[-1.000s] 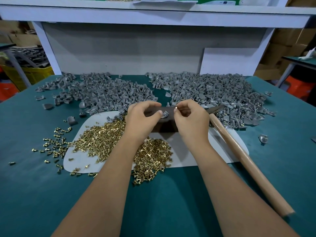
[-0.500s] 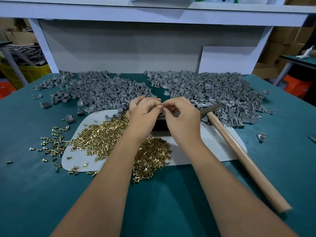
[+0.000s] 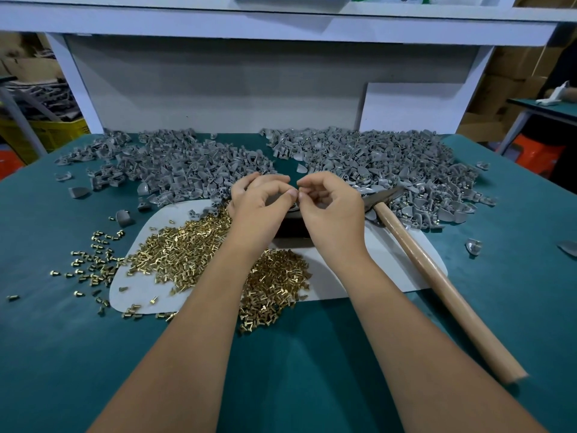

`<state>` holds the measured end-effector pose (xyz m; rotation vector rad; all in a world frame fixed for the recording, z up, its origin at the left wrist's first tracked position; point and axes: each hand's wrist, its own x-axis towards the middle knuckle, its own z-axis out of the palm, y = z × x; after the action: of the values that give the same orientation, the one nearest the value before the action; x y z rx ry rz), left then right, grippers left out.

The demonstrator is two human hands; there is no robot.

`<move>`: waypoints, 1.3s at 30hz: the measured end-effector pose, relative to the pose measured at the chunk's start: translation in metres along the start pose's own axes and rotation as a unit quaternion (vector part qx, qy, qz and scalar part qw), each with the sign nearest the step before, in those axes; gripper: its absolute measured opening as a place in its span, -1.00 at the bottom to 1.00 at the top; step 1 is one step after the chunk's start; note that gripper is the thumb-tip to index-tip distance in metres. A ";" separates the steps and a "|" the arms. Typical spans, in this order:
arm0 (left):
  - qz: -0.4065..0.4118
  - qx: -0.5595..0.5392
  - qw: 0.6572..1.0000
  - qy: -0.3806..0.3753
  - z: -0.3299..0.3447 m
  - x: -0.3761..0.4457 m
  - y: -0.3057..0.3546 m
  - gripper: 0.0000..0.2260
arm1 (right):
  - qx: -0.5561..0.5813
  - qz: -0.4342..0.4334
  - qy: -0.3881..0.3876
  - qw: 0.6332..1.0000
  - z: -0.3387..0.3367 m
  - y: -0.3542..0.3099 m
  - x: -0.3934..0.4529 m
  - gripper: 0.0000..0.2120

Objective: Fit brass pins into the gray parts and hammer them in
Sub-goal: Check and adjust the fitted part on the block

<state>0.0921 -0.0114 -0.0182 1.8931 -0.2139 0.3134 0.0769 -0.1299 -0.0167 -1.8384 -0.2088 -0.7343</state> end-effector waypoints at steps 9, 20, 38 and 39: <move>0.015 -0.026 1.000 0.008 -0.002 0.001 -0.004 -0.84 | 0.012 0.011 -0.009 1.000 -0.001 0.004 0.004 -0.84; -0.032 -0.023 0.996 0.081 -0.010 0.004 -0.009 -0.80 | -0.174 0.010 -0.054 0.983 -0.005 0.021 0.007 -0.92; 0.012 0.178 0.984 0.017 -0.003 0.005 -0.020 -0.94 | -0.198 0.010 -0.067 0.978 0.000 0.020 0.009 -0.89; 0.013 0.179 0.984 0.018 -0.003 0.005 -0.020 -0.94 | -0.194 0.013 -0.068 0.979 0.000 0.020 0.009 -0.89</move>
<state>0.1024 -0.0022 -0.0338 2.2388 -0.1661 0.4255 0.0932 -0.1398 -0.0269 -2.2620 -0.1357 -0.6650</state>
